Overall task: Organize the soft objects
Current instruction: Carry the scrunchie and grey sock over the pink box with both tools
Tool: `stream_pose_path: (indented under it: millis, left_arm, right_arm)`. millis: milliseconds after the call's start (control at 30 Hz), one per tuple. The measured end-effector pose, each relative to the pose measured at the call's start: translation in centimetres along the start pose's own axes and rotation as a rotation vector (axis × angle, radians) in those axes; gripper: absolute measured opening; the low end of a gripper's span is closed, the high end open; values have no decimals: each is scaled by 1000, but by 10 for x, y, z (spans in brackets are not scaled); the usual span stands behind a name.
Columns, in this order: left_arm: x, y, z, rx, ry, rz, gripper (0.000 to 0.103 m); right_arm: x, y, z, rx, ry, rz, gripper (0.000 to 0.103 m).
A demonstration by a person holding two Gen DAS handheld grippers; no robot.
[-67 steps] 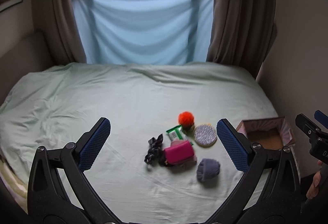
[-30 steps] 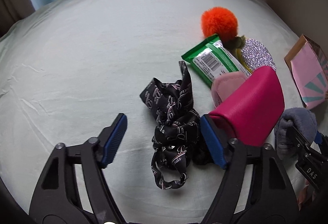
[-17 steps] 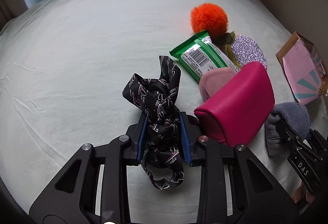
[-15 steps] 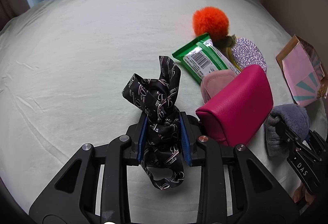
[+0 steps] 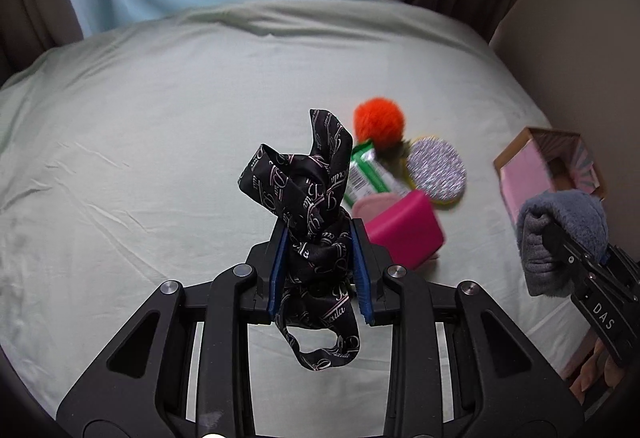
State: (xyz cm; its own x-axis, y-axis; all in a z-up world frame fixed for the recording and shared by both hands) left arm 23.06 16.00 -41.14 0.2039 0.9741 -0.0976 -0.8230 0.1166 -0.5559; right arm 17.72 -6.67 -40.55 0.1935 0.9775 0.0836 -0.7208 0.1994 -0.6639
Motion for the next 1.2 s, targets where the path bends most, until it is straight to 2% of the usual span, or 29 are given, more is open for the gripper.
stream_pose_path:
  millis: [167, 333, 600, 767, 900, 1033, 1200]
  left_arm:
    - [-18, -27, 57, -55, -22, -3, 26]
    - [-47, -46, 101, -82, -16, 43, 26]
    - [-134, -62, 139, -97, -8, 101, 26]
    - [-212, -69, 140, -100, 3, 111, 26]
    - [-277, -74, 126, -85, 30, 103, 26]
    - [-337, -78, 97, -33, 66, 80, 26]
    - [-390, -81, 48, 46, 93, 29, 26]
  right_arm:
    - [-1, -39, 52, -44, -35, 11, 41]
    - [-17, -73, 89, -73, -66, 21, 41]
    - [-74, -116, 130, -85, -123, 55, 41]
    - [-128, -132, 136, -63, -160, 89, 41]
    - [-178, -143, 131, -29, -168, 108, 41]
    - [-221, -149, 114, 9, -150, 125, 41]
    - [-272, -150, 81, 86, -132, 100, 41]
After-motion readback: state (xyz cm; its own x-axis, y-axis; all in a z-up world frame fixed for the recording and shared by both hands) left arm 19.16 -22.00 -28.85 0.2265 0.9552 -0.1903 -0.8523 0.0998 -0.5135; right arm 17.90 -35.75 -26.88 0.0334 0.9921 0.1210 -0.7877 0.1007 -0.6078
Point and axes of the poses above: each gripper's, at about its wrist camera, not at the fingertips, and z roughly against the way its jaws point, x to its left, y to its underside, the point moved 10 cm from there along -z, roughly the way its jaws point, and after that the axes turned 3 degrees about -y, right-handed, at the moved point
